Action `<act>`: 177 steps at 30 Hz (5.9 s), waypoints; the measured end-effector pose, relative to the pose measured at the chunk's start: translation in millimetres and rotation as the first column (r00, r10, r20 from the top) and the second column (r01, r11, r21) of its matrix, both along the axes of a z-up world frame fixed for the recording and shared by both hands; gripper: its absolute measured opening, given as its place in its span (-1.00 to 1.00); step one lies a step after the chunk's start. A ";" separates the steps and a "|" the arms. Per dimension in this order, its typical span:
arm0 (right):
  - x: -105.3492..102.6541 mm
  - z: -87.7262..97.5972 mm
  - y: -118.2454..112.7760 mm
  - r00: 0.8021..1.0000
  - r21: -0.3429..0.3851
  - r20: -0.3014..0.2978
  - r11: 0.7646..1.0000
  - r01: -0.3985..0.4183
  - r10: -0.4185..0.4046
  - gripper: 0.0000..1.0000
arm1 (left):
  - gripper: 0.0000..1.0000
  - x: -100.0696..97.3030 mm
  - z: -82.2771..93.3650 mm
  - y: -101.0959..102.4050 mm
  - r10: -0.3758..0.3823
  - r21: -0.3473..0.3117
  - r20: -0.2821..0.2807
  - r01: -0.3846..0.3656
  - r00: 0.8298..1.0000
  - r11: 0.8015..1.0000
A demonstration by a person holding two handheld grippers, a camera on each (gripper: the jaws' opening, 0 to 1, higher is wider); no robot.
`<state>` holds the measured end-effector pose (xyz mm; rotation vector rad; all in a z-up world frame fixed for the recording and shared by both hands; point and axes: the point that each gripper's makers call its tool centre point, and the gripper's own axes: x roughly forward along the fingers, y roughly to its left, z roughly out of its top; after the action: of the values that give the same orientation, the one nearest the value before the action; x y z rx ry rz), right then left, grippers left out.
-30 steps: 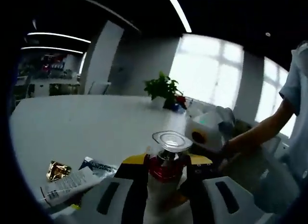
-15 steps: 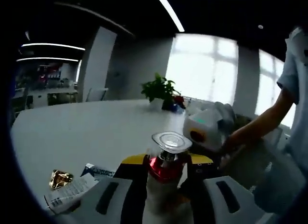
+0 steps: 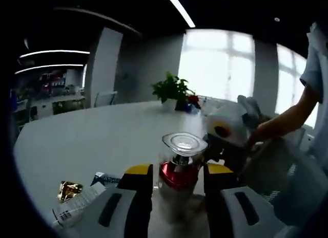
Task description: Arrange the skincare products in the storage area until every visible bottle or jar stands upright without overlapping.
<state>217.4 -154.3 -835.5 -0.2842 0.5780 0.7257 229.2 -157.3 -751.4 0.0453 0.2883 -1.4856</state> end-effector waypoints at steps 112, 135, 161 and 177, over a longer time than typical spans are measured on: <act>29.6 91.7 17.9 0.969 0.204 0.240 0.979 0.011 -0.061 -0.34 | -0.52 -5.9 -40.0 -7.8 -0.139 0.098 0.090 0.130 0.986 0.987; 39.0 92.7 -14.8 0.965 0.186 0.235 0.980 0.070 -0.114 -0.34 | -0.53 2.5 -42.6 -36.7 -0.178 0.130 0.122 0.162 0.976 0.978; 42.2 92.1 -42.0 0.961 0.167 0.208 0.975 0.149 -0.183 -0.32 | -0.52 2.2 -44.4 -61.2 -0.232 0.106 0.081 0.223 0.969 0.969; 45.1 88.9 -46.2 0.955 0.173 0.162 0.960 0.220 -0.248 -0.31 | -0.52 2.8 -46.3 -63.2 -0.287 0.111 0.078 0.278 0.955 0.954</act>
<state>262.5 -200.5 -746.6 -0.1337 0.3713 0.5034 232.0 -220.5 -797.7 0.2445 0.2879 -1.7473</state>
